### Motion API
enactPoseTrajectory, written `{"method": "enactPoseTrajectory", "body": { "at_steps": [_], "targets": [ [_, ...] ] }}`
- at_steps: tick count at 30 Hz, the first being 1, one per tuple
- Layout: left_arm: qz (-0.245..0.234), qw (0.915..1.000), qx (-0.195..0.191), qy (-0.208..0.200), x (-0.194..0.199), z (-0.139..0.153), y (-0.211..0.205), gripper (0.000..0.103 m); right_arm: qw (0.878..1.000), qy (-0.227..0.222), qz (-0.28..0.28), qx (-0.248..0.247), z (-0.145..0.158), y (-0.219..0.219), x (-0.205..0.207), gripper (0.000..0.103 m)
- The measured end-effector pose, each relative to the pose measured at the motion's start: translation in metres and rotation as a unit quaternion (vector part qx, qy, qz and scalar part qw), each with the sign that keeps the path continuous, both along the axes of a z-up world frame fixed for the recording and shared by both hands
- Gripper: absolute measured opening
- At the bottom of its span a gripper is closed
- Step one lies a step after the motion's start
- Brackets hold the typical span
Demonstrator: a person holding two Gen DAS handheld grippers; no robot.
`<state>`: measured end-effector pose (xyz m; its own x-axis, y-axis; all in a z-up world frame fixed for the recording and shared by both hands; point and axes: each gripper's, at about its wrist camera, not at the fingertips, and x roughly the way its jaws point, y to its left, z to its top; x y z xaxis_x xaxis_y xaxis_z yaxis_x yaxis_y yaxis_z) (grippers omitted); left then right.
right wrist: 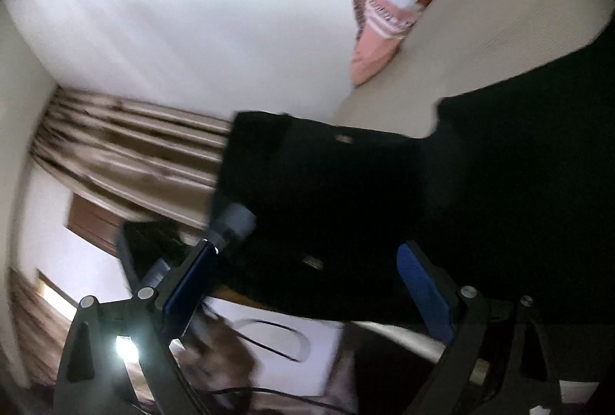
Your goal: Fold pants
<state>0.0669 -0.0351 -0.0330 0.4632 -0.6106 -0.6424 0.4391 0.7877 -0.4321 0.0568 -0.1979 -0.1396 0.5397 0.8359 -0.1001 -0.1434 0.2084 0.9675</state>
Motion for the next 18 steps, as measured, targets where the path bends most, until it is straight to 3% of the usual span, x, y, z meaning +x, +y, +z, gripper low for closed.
{"method": "enactPoseTrajectory", "body": {
  "at_steps": [3,7,9,15,18],
  "targets": [
    [-0.011,0.9999,0.008,-0.002,-0.004,-0.002,-0.011,0.028,1.000,0.013,0.021,0.003,0.017,0.003,0.016,0.095],
    [-0.025,0.9996,0.016,-0.002,-0.007,-0.007,-0.025,0.028,0.999,0.001,0.029,-0.028,0.043,-0.001,0.026,0.095],
    [-0.032,0.9993,0.018,0.000,-0.009,-0.011,-0.031,0.028,0.999,0.005,0.033,-0.037,0.051,-0.004,0.026,0.100],
    [-0.065,0.9960,0.058,-0.015,-0.023,-0.023,-0.063,0.028,0.993,0.039,0.046,-0.102,0.055,-0.006,0.033,0.100],
    [-0.086,0.9922,0.086,-0.028,-0.035,-0.032,-0.082,0.028,0.983,0.081,0.070,-0.147,0.049,-0.001,0.037,0.100]
  ]
}}
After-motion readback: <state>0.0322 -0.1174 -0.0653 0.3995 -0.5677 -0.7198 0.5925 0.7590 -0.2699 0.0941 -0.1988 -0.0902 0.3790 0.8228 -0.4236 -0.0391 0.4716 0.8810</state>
